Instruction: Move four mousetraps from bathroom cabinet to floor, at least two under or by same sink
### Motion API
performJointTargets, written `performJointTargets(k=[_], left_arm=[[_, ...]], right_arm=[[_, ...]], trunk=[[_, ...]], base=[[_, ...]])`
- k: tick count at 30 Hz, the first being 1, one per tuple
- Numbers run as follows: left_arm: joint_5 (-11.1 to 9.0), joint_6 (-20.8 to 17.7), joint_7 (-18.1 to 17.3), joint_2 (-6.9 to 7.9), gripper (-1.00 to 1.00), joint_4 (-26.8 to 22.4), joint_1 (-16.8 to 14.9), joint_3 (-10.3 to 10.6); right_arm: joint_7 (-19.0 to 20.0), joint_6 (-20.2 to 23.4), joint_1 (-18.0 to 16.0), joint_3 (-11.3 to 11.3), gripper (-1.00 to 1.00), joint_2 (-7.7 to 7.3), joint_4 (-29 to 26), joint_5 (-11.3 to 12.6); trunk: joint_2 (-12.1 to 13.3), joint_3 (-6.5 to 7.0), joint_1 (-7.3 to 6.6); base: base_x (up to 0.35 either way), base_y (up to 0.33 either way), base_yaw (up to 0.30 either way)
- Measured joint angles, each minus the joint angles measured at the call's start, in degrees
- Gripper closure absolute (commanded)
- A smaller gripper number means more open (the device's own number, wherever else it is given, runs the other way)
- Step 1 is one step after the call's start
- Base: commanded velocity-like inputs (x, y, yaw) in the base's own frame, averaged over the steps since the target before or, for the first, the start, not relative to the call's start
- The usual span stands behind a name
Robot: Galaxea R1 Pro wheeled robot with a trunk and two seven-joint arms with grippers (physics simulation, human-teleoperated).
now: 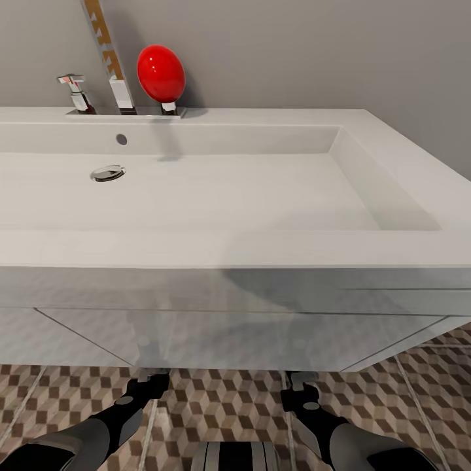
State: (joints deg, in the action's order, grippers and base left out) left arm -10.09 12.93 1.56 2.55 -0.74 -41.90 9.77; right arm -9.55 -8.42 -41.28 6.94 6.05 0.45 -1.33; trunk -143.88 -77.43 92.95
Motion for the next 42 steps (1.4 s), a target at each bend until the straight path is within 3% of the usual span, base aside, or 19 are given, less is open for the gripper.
performJointTargets(k=[42], left_arm=[[0.0,-0.2,0.0,-0.01,1.00,0.0,0.0,0.0]], right_arm=[[0.0,-1.3,0.0,-0.1,1.00,0.00,0.0,0.3]], trunk=[[0.0,0.00,0.00]], base=[[0.000,0.000,0.000]])
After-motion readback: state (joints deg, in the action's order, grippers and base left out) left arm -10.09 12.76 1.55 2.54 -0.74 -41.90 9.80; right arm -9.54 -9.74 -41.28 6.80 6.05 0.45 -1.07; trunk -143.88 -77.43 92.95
